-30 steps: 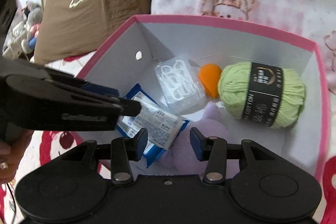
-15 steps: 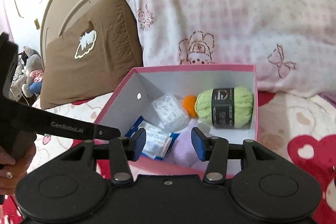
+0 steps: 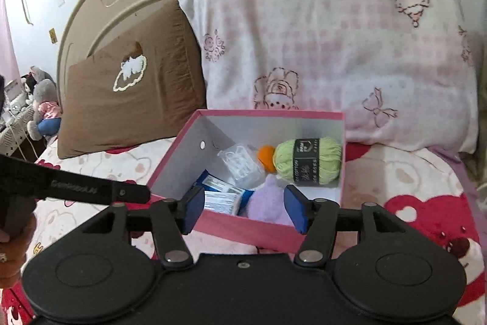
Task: Organize objects
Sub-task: 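Withdraw the right tool up and away from the pink box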
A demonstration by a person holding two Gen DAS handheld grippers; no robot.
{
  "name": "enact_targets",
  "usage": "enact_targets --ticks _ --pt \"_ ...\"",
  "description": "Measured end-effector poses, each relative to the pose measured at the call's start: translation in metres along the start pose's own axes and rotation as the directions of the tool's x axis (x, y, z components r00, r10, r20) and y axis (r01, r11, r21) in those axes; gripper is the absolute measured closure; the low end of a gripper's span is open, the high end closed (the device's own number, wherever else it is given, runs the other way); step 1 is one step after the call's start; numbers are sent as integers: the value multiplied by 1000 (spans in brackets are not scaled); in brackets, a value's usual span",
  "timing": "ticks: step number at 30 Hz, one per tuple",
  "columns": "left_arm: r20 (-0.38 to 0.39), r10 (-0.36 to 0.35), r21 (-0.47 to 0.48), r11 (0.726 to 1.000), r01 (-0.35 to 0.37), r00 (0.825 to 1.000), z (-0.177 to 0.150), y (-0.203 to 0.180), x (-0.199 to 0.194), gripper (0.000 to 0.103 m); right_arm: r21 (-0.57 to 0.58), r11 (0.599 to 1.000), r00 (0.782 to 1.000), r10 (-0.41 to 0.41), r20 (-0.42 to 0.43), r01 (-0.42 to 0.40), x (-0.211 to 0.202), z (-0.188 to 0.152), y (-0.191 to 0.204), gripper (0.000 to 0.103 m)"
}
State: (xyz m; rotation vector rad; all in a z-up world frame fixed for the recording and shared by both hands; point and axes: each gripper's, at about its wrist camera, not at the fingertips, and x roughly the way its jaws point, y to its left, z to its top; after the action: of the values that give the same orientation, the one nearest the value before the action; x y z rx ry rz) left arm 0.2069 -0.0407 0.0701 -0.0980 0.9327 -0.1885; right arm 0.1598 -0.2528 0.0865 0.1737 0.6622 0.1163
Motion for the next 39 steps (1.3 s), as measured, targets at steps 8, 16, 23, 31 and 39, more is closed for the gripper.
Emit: enact_targets --ticks 8,16,23,31,39 --pt "2 -7 21 1000 6 1000 -17 -6 -17 45 3 1000 999 -31 -43 31 -7 -16 2 35" --pt "3 23 31 999 -23 1000 -32 0 -30 40 -20 999 998 -41 -56 40 -18 -25 17 28" --pt "1 31 15 999 -31 1000 -45 10 -38 32 -33 997 996 -67 -65 65 -23 -32 25 27" --pt "0 20 -4 1000 -20 1000 -55 13 -36 6 -34 991 991 -129 -29 128 -36 -38 30 7" --pt "-82 108 -11 994 -110 991 -62 9 -36 0 34 979 978 -200 -65 202 -43 -42 19 6"
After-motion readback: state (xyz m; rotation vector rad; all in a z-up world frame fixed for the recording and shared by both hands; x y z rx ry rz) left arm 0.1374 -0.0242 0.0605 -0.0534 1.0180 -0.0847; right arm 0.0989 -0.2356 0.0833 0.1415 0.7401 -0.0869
